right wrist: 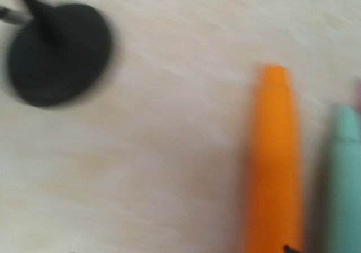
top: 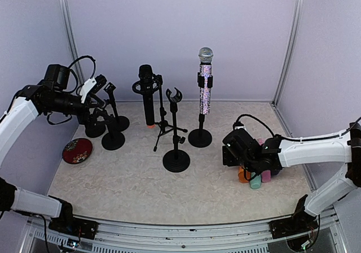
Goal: Remove the microphone from the stand
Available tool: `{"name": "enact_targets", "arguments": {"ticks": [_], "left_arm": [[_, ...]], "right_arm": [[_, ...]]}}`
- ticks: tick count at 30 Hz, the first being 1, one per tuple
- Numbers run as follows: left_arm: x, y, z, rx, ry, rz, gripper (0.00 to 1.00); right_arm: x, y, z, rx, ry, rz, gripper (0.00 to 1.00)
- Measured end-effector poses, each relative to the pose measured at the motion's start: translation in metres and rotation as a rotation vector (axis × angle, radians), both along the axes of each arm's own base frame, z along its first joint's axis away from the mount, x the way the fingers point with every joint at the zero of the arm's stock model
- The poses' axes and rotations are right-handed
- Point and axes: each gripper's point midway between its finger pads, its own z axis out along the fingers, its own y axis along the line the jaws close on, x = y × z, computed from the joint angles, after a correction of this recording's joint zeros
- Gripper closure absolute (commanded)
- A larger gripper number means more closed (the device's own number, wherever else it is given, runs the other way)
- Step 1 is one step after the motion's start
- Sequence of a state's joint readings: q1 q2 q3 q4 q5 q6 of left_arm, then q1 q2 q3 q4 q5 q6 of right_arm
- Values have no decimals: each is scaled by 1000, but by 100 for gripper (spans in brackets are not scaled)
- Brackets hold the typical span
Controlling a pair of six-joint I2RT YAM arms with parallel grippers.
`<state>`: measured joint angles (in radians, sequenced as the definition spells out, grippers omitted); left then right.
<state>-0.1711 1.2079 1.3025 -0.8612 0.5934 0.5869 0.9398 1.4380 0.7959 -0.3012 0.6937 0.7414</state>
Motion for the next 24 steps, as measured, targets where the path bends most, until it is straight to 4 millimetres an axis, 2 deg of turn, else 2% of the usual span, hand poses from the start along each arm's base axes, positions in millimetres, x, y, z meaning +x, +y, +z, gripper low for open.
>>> {"name": "enact_targets", "arguments": {"ticks": [3, 8, 10, 13, 16, 20, 24], "left_arm": [[0, 1, 0, -3, 3, 5, 1], [0, 3, -1, -9, 7, 10, 1], [0, 3, -2, -11, 10, 10, 1], [-1, 3, -3, -14, 13, 9, 1], [-3, 4, -4, -16, 10, 12, 1], [-6, 5, 0, -20, -3, 10, 1], [-8, 5, 2, -26, -6, 10, 1]], "right_arm": [[1, 28, 30, 143, -40, 121, 32], [-6, 83, 88, 443, -102, 423, 40], [-8, 107, 102, 531, -94, 553, 42], [-7, 133, 103, 593, -55, 666, 42], [-10, 159, 92, 656, 13, 771, 43], [-16, 177, 75, 726, 102, 839, 43], [-16, 186, 69, 787, 139, 864, 43]]}}
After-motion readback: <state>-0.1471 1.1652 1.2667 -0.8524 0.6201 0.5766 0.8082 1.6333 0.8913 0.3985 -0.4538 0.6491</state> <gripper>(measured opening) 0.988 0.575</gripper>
